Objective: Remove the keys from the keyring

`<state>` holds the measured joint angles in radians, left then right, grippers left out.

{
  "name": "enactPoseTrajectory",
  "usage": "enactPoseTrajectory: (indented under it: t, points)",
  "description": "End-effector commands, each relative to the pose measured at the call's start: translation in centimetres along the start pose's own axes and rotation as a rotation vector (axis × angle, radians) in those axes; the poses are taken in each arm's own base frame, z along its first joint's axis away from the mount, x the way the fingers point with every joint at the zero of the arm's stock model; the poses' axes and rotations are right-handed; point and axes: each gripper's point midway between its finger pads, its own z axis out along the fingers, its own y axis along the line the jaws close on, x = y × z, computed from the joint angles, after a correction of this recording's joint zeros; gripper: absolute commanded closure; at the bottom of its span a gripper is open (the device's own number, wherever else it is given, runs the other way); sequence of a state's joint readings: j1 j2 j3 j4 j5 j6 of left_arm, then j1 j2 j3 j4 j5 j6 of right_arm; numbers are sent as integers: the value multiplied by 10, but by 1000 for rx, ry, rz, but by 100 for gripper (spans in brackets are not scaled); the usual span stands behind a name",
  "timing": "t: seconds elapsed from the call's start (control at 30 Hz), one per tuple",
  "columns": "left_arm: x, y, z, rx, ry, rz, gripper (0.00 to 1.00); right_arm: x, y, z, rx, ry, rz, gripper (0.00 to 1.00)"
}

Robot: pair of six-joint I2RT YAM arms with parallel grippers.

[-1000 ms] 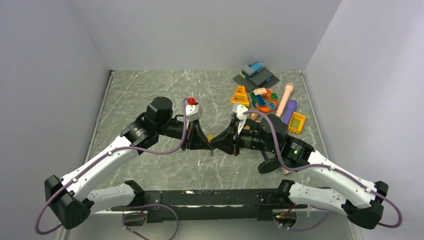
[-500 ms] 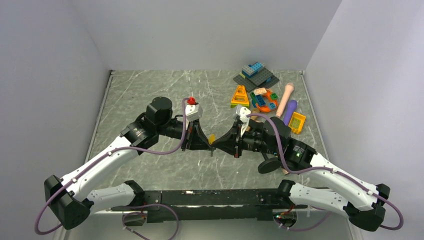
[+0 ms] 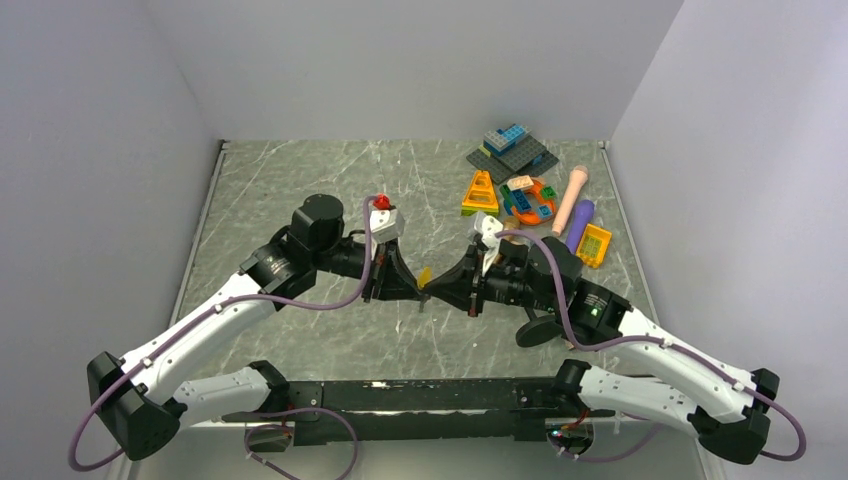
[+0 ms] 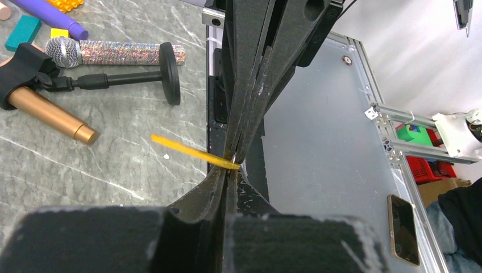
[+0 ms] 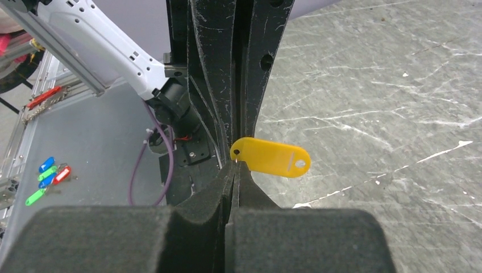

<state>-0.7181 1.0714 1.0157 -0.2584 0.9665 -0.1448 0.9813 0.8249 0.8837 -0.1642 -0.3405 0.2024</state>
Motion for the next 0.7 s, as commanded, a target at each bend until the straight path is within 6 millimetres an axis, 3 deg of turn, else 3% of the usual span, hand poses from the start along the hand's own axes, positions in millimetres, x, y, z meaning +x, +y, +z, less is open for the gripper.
enactPoseTrajectory:
  t: [0.0, 0.3, 0.67]
  points:
    - [-21, 11, 0, -59, -48, 95, 92, -6, 12, -10, -38, -43, -2, 100]
    - [-22, 14, -2, -90, -47, 111, 84, -4, 6, -11, -8, -115, 63, 100]
    - [-22, 12, -3, -87, -51, 116, 86, -9, -1, -11, 36, -168, 96, 100]
